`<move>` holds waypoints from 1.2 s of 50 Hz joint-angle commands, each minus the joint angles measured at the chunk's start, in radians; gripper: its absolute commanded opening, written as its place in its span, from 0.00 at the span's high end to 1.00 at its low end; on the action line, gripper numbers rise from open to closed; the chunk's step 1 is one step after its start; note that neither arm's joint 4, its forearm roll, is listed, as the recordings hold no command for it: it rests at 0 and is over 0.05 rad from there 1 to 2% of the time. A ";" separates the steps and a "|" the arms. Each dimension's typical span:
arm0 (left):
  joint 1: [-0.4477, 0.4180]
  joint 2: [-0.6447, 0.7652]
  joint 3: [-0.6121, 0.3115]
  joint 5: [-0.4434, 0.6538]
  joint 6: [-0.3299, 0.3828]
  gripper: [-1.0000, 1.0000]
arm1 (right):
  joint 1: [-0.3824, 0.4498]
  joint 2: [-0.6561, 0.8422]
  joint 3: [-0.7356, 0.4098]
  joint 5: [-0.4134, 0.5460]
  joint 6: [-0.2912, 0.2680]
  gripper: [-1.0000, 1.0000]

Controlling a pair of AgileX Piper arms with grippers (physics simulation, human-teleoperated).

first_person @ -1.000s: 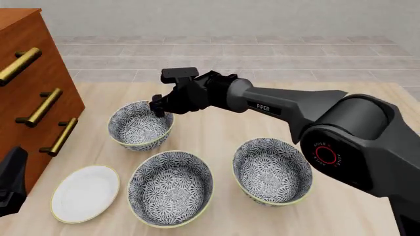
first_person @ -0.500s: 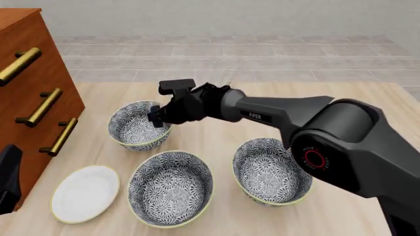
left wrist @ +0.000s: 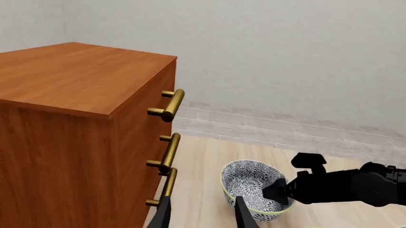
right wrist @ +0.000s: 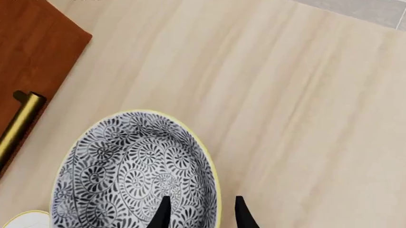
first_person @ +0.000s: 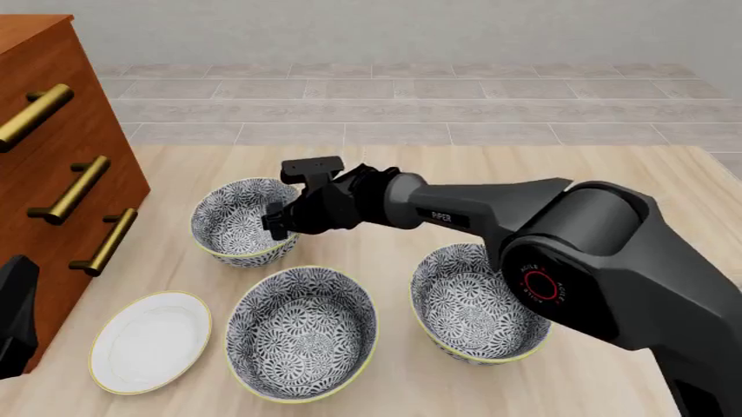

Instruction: Stack the bowl at the front on the bowl in the middle.

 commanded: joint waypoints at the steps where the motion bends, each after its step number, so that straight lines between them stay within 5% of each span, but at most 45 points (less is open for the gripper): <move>1: 0.000 -0.001 -0.002 0.001 -0.001 0.00 | 0.010 0.015 0.012 -0.015 0.008 0.00; 22: 0.000 -0.004 -0.008 0.006 -0.005 0.00 | 0.010 0.043 -0.008 -0.010 0.016 0.00; 23: 0.000 -0.004 -0.008 0.005 -0.005 0.00 | 0.010 0.036 -0.003 -0.012 0.007 1.00; 60: -0.006 -0.007 -0.010 0.006 0.000 0.00 | -0.023 -0.072 0.019 -0.029 0.032 1.00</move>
